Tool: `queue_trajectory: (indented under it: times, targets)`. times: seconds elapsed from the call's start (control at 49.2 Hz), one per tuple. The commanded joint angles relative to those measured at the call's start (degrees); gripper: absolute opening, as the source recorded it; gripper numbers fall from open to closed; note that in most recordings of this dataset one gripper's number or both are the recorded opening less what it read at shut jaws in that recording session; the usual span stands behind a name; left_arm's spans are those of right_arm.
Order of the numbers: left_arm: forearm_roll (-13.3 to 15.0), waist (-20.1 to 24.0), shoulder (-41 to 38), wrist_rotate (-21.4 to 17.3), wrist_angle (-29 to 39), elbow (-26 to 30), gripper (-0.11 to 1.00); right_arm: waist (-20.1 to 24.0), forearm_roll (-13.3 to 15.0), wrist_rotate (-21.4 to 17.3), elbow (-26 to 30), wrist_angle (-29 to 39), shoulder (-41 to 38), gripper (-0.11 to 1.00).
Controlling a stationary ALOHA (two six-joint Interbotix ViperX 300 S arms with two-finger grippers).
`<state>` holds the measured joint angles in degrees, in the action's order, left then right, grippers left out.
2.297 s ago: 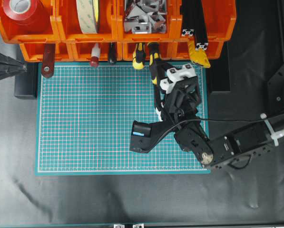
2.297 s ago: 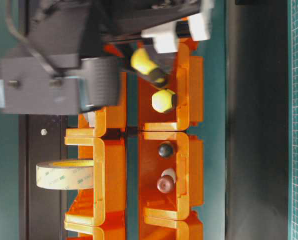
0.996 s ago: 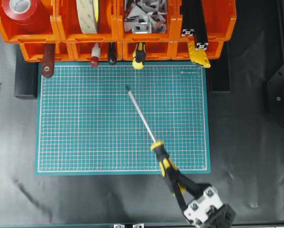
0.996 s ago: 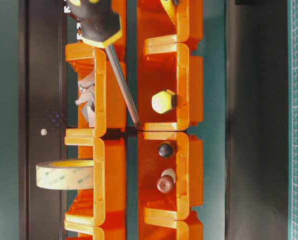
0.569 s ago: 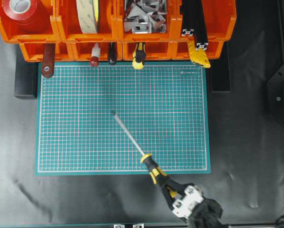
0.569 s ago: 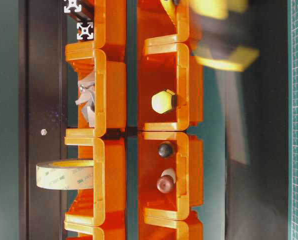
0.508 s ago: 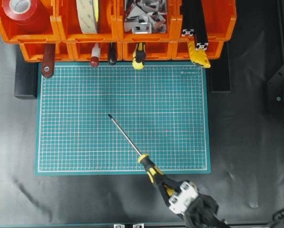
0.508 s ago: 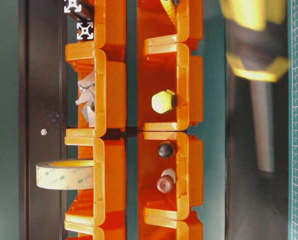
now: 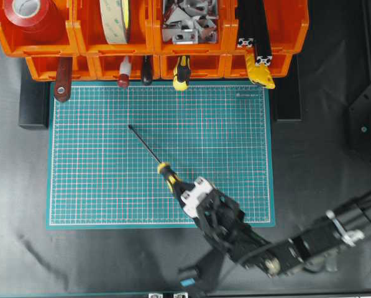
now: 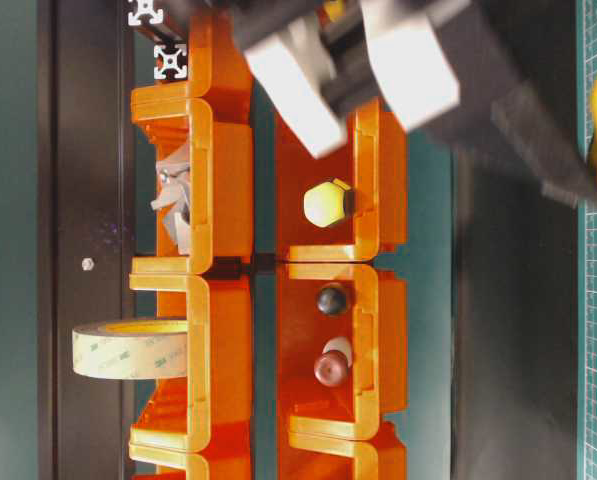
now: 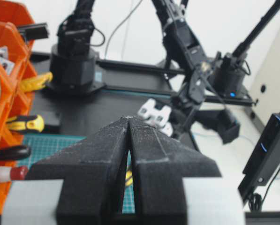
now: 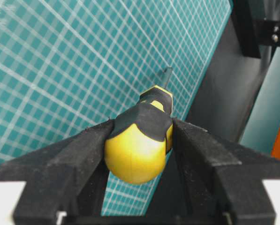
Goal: Pick screwdriver from container rack with right arm.
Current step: 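Lower the screwdriver onto the mat and swing it toward the rack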
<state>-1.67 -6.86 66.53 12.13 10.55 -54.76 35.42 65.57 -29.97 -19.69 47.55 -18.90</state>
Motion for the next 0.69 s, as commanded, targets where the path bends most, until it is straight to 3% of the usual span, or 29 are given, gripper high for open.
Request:
queue_trajectory:
  times: [0.0,0.244,0.671]
  targets:
    - [-0.2,-0.1,-1.3,0.3,-1.2,1.1,0.01,-2.1,1.9,0.0,0.4,-1.7,0.7,0.4]
    - [-0.2,-1.1,-3.8,0.7,-2.2,0.2,0.01,-4.5,2.2,-0.2,-0.2,-4.3,0.3,0.4]
    - [-0.2,-1.1,-3.5,0.9,-2.2,0.3,0.01,-6.6,-1.1,-0.4,-1.1,-10.5,-0.4,0.4]
